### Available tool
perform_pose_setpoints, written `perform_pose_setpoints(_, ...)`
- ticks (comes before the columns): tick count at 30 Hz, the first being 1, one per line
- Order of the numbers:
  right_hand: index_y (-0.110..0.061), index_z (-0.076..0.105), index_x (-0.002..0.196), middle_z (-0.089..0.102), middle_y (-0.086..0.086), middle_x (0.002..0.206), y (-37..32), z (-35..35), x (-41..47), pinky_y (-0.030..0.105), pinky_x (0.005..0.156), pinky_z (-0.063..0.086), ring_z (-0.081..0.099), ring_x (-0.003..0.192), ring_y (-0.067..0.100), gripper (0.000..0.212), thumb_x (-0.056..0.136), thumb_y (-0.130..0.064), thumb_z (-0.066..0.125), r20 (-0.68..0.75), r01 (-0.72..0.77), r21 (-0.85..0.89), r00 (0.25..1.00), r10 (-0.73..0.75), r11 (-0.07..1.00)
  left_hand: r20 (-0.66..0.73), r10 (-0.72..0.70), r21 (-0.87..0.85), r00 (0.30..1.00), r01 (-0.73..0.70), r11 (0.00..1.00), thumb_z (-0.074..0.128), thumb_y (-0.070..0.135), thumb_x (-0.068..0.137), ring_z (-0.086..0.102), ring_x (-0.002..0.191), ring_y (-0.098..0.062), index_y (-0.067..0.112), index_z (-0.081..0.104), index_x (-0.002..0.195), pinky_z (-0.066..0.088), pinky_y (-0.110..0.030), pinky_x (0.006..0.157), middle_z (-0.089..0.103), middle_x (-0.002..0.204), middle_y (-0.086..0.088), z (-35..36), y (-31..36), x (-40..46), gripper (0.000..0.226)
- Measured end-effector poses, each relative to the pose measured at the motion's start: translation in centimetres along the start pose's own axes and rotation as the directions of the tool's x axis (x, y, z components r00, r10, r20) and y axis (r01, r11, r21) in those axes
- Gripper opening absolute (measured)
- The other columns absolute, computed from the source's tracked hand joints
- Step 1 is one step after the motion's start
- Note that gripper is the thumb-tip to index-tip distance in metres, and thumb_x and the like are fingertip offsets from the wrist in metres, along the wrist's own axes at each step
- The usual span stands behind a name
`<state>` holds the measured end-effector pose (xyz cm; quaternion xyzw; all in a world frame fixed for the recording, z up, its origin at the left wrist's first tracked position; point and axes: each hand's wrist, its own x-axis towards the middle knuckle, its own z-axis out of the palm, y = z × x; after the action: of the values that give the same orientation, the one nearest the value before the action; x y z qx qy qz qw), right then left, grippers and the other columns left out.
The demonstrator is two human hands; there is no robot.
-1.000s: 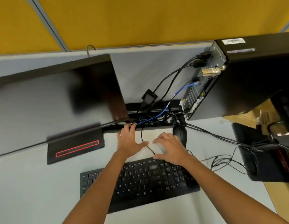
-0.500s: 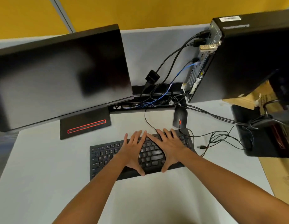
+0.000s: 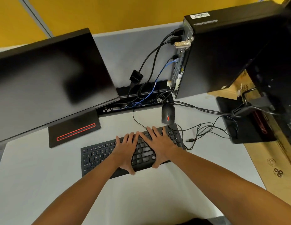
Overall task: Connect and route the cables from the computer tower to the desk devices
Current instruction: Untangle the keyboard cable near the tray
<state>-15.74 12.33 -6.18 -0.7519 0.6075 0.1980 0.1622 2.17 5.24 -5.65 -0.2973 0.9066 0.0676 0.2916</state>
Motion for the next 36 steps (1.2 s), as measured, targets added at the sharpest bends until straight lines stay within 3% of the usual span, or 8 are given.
perform_pose_setpoints(4,-0.025,-0.015,0.152,-0.014,0.009,0.161,1.3,-0.2,-0.5,0.064,0.115,0.002,-0.005,0.149,0.032,0.130,0.066,-0.064,0.074,-0.046,0.032,0.169,0.999,-0.025,0.985,-0.026,0.002,0.035,1.000,-0.001,0.999,0.077,0.071,0.041,0.011,0.141,-0.033,0.015,-0.025,0.147,0.014,-0.066,0.111,0.004,0.154,-0.011,-0.3,-0.6,0.1,0.157)
perform_pose_setpoints(9,-0.020,0.042,0.137,0.040,0.008,0.143,7.8,-2.4,-4.5,0.040,0.115,0.023,0.041,0.129,0.028,0.056,0.086,-0.028,0.064,-0.451,-0.161,0.159,0.866,0.217,0.974,0.026,-0.018,0.065,0.999,0.017,0.998,0.078,0.067,0.043,0.006,0.144,-0.033,0.020,-0.035,0.142,0.011,-0.063,0.114,-0.001,0.156,-0.012,-1.0,-3.6,-0.3,0.158)
perform_pose_setpoints(14,-0.015,0.047,0.132,0.040,0.011,0.141,12.2,-0.7,-7.1,0.046,0.107,0.029,0.040,0.128,0.032,0.042,0.097,-0.038,0.045,-0.017,-0.621,0.129,0.778,0.628,0.773,0.125,-0.053,0.105,0.991,0.040,0.994,0.081,0.067,0.043,0.008,0.144,-0.035,0.023,-0.033,0.144,0.019,-0.061,0.112,-0.001,0.156,-0.014,-2.1,-2.9,0.0,0.158)
perform_pose_setpoints(17,-0.011,0.054,0.123,0.056,0.013,0.127,13.0,-1.8,-7.4,0.041,0.098,0.038,0.054,0.116,0.031,0.038,0.105,-0.031,0.027,0.066,-0.556,0.260,0.826,0.560,0.789,0.150,-0.127,0.130,0.980,0.108,0.986,0.078,0.068,0.053,0.025,0.139,-0.035,0.016,-0.007,0.152,0.033,-0.053,0.108,0.012,0.154,-0.013,-5.3,-1.4,0.7,0.140)
perform_pose_setpoints(21,-0.015,0.057,0.089,0.064,0.008,0.096,12.1,-5.5,-6.5,0.038,0.080,0.044,0.060,0.096,0.031,0.042,0.104,-0.042,0.028,-0.116,-0.343,0.378,0.904,0.411,0.860,-0.200,0.016,-0.060,0.980,-0.029,0.998,0.063,0.055,0.082,0.037,0.130,-0.029,0.010,0.028,0.146,0.038,-0.045,0.105,0.032,0.146,-0.011,-11.4,3.0,2.6,0.086)
perform_pose_setpoints(24,-0.016,0.057,0.075,0.059,-0.004,0.070,10.5,-9.6,-5.8,0.035,0.068,0.047,0.058,0.073,0.019,0.031,0.093,-0.041,0.055,-0.268,-0.074,0.571,0.925,0.271,0.817,-0.400,0.032,-0.563,0.916,-0.273,0.780,0.068,0.038,0.081,0.049,0.120,-0.024,0.009,0.040,0.140,0.043,-0.040,0.099,0.048,0.134,-0.010,-15.3,6.4,3.5,0.071)
perform_pose_setpoints(28,-0.015,0.058,0.084,0.053,-0.005,0.061,12.5,-12.0,-7.1,0.019,0.055,0.039,0.045,0.054,0.007,0.021,0.087,-0.033,0.068,-0.419,0.136,0.740,0.860,0.293,0.659,-0.391,0.016,-0.774,0.920,-0.339,0.535,0.064,0.019,0.090,0.053,0.058,-0.001,0.002,0.066,0.089,0.043,-0.017,0.059,0.061,0.069,0.002,-19.0,4.1,2.0,0.017)
perform_pose_setpoints(36,-0.023,0.053,0.092,0.054,0.001,0.098,17.0,-7.6,-8.0,0.037,0.083,0.039,0.048,0.091,0.022,0.007,0.098,-0.021,0.050,-0.282,-0.190,0.544,0.876,0.392,0.817,-0.252,-0.392,-0.956,0.885,-0.165,0.242,0.052,-0.010,0.079,0.041,0.039,-0.001,0.008,0.059,0.052,0.031,-0.018,0.048,0.047,0.040,0.009,-15.8,-0.9,0.0,0.033)
